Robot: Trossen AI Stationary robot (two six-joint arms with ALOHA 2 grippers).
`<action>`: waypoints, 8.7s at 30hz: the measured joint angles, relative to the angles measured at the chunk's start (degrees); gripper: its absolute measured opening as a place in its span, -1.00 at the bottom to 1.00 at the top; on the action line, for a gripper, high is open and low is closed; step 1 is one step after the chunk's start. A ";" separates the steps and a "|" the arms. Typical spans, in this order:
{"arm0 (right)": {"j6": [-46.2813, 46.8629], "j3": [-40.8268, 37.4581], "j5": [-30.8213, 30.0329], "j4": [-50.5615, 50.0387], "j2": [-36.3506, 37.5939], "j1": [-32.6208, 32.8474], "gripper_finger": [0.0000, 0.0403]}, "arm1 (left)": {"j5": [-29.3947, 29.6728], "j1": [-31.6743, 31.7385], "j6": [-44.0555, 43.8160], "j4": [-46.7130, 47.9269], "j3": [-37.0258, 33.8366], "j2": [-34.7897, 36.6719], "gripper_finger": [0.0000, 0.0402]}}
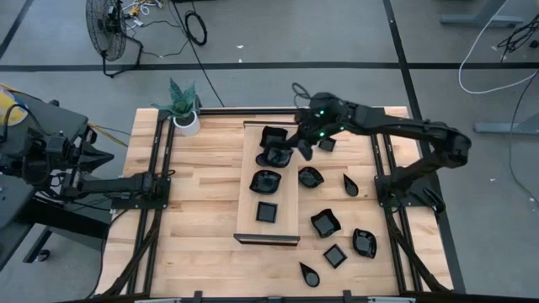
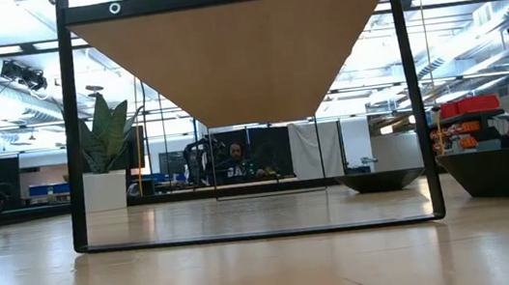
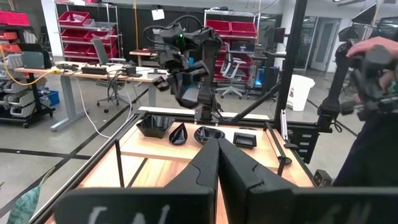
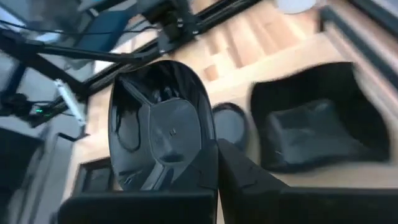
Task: Pick & Place Mini shaped plates
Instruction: Stack the leaf shaped plate on top of the leaf shaped plate on the shelf
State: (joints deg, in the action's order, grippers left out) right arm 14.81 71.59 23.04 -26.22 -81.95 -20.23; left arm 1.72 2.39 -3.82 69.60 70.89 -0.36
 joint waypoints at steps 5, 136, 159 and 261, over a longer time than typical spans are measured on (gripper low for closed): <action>1.10 3.30 3.60 0.44 -5.83 2.31 -1.00 | 0.00 0.00 0.00 0.02 -0.02 0.00 -0.93; 19.33 -35.43 -18.03 8.35 -3.04 3.06 -0.23 | 0.00 0.00 0.00 0.00 -0.01 0.00 -0.93; 22.27 -35.38 -17.23 8.33 -3.04 3.06 -0.90 | 0.00 0.00 0.01 0.02 0.00 0.00 -0.93; -10.95 11.97 -1.55 -7.73 -11.93 9.96 -0.99 | -0.02 0.00 0.01 0.00 -0.02 0.00 -0.93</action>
State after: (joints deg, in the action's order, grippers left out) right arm 3.86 83.56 21.49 -33.95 -93.88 -10.27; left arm 1.69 2.39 -3.81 69.60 70.87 -0.36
